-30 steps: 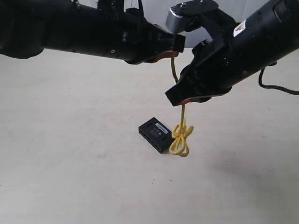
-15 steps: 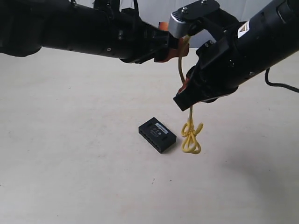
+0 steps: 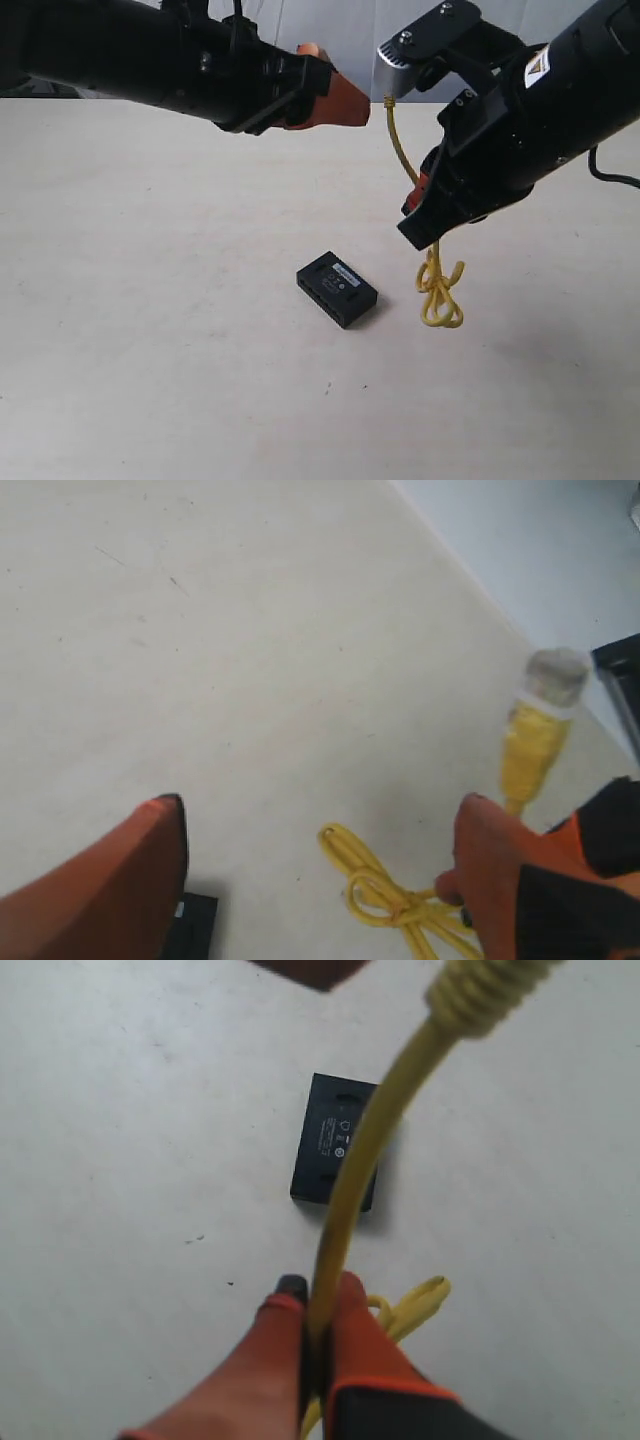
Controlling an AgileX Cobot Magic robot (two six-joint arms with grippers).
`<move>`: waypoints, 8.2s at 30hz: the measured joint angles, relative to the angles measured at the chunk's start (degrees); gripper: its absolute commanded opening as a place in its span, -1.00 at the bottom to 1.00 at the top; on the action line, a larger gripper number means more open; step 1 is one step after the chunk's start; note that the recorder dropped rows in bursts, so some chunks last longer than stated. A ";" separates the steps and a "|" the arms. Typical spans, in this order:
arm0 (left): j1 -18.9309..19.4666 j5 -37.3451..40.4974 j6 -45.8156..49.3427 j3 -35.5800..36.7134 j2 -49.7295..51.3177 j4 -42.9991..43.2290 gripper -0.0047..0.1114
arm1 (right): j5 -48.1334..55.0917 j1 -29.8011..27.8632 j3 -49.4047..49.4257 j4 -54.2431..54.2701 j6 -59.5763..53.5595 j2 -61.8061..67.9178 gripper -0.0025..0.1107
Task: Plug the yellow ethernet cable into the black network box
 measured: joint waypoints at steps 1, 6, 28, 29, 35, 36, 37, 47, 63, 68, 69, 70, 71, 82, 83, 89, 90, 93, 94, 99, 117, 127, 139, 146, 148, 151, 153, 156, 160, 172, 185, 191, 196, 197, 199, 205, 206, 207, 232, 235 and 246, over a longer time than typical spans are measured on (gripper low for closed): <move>0.00 0.16 0.24 0.00 -0.27 -0.17 0.36 | 0.00 0.00 0.00 0.54 0.05 0.43 -0.97; 0.00 1.15 0.88 0.00 -0.55 -2.37 0.40 | -1.11 0.00 0.00 5.75 -0.57 1.40 -0.97; -0.44 -1.42 7.07 0.00 2.69 -12.58 -0.92 | -3.69 0.00 0.00 12.99 -2.74 1.40 -0.97; -0.54 -0.99 8.29 0.00 2.69 -13.03 -0.92 | -3.81 0.00 0.00 12.99 -2.74 1.45 -0.97; -0.55 0.61 11.12 0.00 2.16 -13.46 -0.92 | -3.82 0.00 0.00 12.99 -2.86 1.54 -0.55; -0.17 1.08 11.36 0.00 2.16 -13.46 -0.92 | -3.94 0.00 0.00 12.99 -2.86 1.54 -0.28; 0.36 1.64 11.36 0.00 2.16 -13.24 -0.92 | -4.12 0.00 0.00 13.15 -2.86 1.54 0.13; 13.48 16.58 11.70 -1.09 2.16 -9.99 -0.92 | -3.55 0.00 -1.06 12.69 1.37 -2.23 0.38; 26.49 35.16 8.53 -5.90 6.46 6.73 -0.92 | 2.18 0.00 -1.36 -8.15 10.80 -4.55 -0.83; 26.49 35.18 8.12 -5.90 8.53 10.68 -0.92 | 1.56 -3.31 2.01 -9.47 10.81 -3.43 -0.95; 26.49 35.29 8.12 -5.90 8.93 11.10 -0.92 | 1.44 -4.30 2.51 -9.47 10.46 -2.63 -0.95; 26.49 35.29 8.12 -5.90 9.57 11.68 -0.92 | 1.44 -5.50 3.14 -8.95 9.71 -1.58 -0.95; 26.49 35.29 7.90 -5.90 10.38 12.26 -0.92 | 1.44 -6.57 3.75 -8.33 8.68 -0.36 -0.95; 26.62 35.30 14.73 -5.97 22.96 9.20 -0.92 | -6.62 -8.63 5.38 -0.13 0.68 13.54 -0.95; 26.75 35.42 15.52 -6.11 24.48 9.20 -0.92 | -7.73 -8.63 5.38 0.20 0.52 14.74 -0.95; 26.88 35.42 19.53 -9.27 32.58 7.93 -0.92 | -12.78 -8.76 5.48 2.36 0.28 19.10 -0.95; 26.99 35.42 19.79 -10.08 33.46 7.92 -0.92 | -13.18 -8.76 5.48 2.49 0.28 19.40 -0.95; 27.72 35.42 20.32 -12.37 35.39 7.63 -0.92 | -13.54 -8.76 5.48 2.73 0.28 20.38 -0.95; 28.11 35.42 20.32 -12.95 36.02 7.53 -0.92 | -13.54 -8.76 5.48 2.71 0.28 20.52 -0.95; 30.85 35.31 20.66 -15.34 39.97 7.95 -0.92 | -14.40 -8.76 5.48 2.94 0.28 20.52 -0.95; 28.74 35.08 23.26 -17.66 44.60 9.61 -0.62 | -14.65 -8.76 5.48 3.40 0.17 20.52 -0.95; 28.62 38.56 18.97 -18.09 43.97 9.64 0.47 | -14.98 -8.76 5.48 3.40 0.17 20.52 -0.95; 32.51 26.28 4.81 -18.56 35.71 26.68 0.24 | -14.98 -8.76 5.48 3.75 -0.22 20.52 -0.95; 27.70 28.12 -1.65 -17.85 29.37 33.22 0.20 | -17.56 -8.76 5.48 0.73 -0.68 20.52 -0.96; 25.47 27.18 -4.02 -16.05 26.72 36.62 0.18 | -18.76 -9.26 5.48 -0.03 -1.28 20.52 -0.97; 22.14 23.90 -7.86 -12.28 22.73 42.05 0.18 | -20.03 -11.18 5.48 2.54 -5.77 20.60 -0.97; 20.47 19.68 -8.88 -9.60 20.42 42.67 0.18 | -19.30 -13.11 4.72 7.12 -12.48 21.33 -0.97; 17.64 14.28 -8.87 -5.81 17.72 42.67 0.18 | -15.16 -16.92 1.60 17.90 -23.75 24.53 -0.97; 14.81 10.79 -8.62 -3.08 17.33 40.85 0.18 | -7.51 -20.34 -4.63 27.01 -31.40 30.61 -0.97; 12.45 4.10 -10.80 -2.78 17.28 40.93 0.18 | -9.70 -20.82 -8.57 31.18 -36.18 38.31 -0.97; 12.33 1.52 -11.09 0.64 17.84 44.80 0.18 | -7.82 -20.82 -7.77 37.11 -43.30 39.69 -0.97; 9.67 -0.88 -10.94 0.75 20.48 43.79 0.18 | -7.59 -20.82 -7.77 37.94 -44.60 39.69 -0.97; 8.43 -1.11 -11.04 0.75 22.16 43.67 0.18 | -7.59 -20.82 -7.77 37.94 -44.94 39.69 -0.97; 8.43 -1.11 -11.13 0.75 22.26 43.79 0.18 | -7.59 -20.82 -7.77 38.04 -44.94 39.69 -0.97; 8.43 -1.11 -11.59 0.75 22.27 44.00 0.18 | -7.59 -20.82 -7.77 38.35 -45.04 39.69 -0.97; 8.56 -0.33 -12.20 0.75 23.74 44.91 0.18 | -7.59 -20.82 -7.77 38.56 -45.17 39.92 -0.97; 8.56 -0.74 -12.20 0.75 24.18 44.91 0.18 | -7.59 -20.82 -7.77 38.56 -45.17 40.05 -0.97; 8.56 -1.09 -12.20 0.75 24.89 44.91 0.18 | -7.59 -20.82 -7.77 38.56 -45.17 40.32 -0.97; 7.50 -0.41 -8.58 0.75 22.52 61.73 -0.92 | -7.59 -20.82 -7.77 38.77 -45.17 40.46 -0.97; 5.88 0.39 -5.72 0.75 20.96 61.88 -0.92 | -7.59 -20.82 -7.77 38.77 -45.17 40.46 -0.97; -3.02 5.81 -9.78 0.75 20.70 61.78 -0.92 | -3.86 -20.82 -7.77 38.81 -44.88 40.55 -0.97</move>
